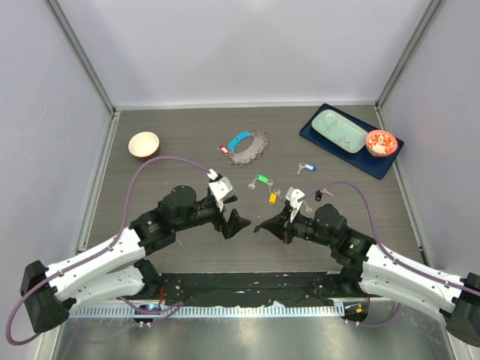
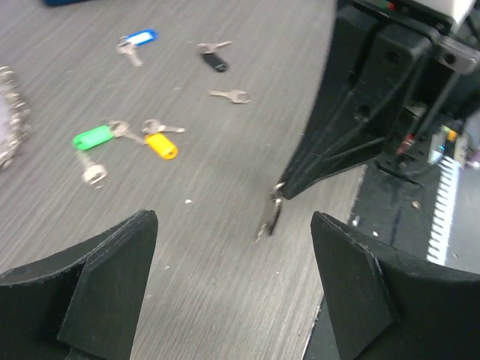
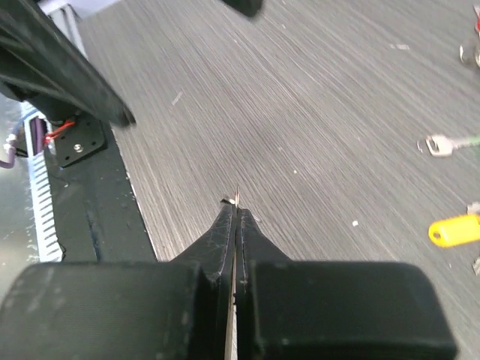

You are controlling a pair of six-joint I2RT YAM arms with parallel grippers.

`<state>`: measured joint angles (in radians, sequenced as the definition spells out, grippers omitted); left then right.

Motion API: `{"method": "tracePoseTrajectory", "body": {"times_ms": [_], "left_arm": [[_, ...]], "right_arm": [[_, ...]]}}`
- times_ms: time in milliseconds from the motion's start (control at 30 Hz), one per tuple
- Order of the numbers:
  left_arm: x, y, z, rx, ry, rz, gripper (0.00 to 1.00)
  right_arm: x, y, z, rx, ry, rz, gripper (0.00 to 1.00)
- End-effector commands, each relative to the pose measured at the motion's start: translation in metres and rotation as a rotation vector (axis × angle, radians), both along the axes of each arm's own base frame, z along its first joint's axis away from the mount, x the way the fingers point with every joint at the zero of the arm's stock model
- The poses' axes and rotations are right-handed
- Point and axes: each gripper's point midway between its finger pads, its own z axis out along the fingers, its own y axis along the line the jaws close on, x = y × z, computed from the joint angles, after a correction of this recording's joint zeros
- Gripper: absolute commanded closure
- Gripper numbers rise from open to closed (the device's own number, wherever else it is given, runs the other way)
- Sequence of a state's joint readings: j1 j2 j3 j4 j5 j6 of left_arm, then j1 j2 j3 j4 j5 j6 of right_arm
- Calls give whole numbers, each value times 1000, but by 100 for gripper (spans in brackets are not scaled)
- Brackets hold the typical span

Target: Put the keys on the keyring

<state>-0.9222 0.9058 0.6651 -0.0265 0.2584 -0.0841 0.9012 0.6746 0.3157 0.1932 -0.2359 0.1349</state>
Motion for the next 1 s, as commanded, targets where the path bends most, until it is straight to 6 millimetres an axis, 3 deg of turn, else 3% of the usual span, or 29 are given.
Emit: {"method": "tracePoseTrajectory", "body": {"times_ms": [0, 33, 67, 133, 167, 300, 533, 667, 733, 767, 800, 967], "left_arm": [[38, 36, 31, -26, -15, 327, 12], [42, 43, 39, -45, 10, 387, 12], [49, 60, 38, -21, 16, 489, 12], [51, 76, 50, -34, 45, 576, 9], [49, 89, 42, 22, 66, 617, 9], [42, 127, 46, 88, 83, 739, 9], [31, 179, 46, 114, 25, 867, 8], [28, 192, 50, 49, -4, 903, 7], [27, 200, 53, 22, -18, 924, 7], [26, 203, 55, 12, -24, 935, 8], [26, 204, 55, 5, -27, 937, 8], [25, 207, 53, 1, -32, 938, 9]], "right_arm": [[15, -8, -5, -70, 99, -121, 99], [15, -8, -5, -83, 123, -128, 99], [11, -12, -19, -131, 187, -138, 99], [14, -14, -31, -183, 240, -172, 99], [13, -16, -40, -212, 273, -187, 99], [23, -17, -61, -336, 316, -223, 99], [64, 3, -87, -449, 245, -272, 99], [83, 25, -95, -418, 175, -244, 99], [84, 29, -110, -434, 164, -220, 99], [89, 35, -105, -401, 133, -220, 99], [82, 39, -113, -403, 144, -170, 99], [80, 47, -116, -378, 84, -107, 99]]}}
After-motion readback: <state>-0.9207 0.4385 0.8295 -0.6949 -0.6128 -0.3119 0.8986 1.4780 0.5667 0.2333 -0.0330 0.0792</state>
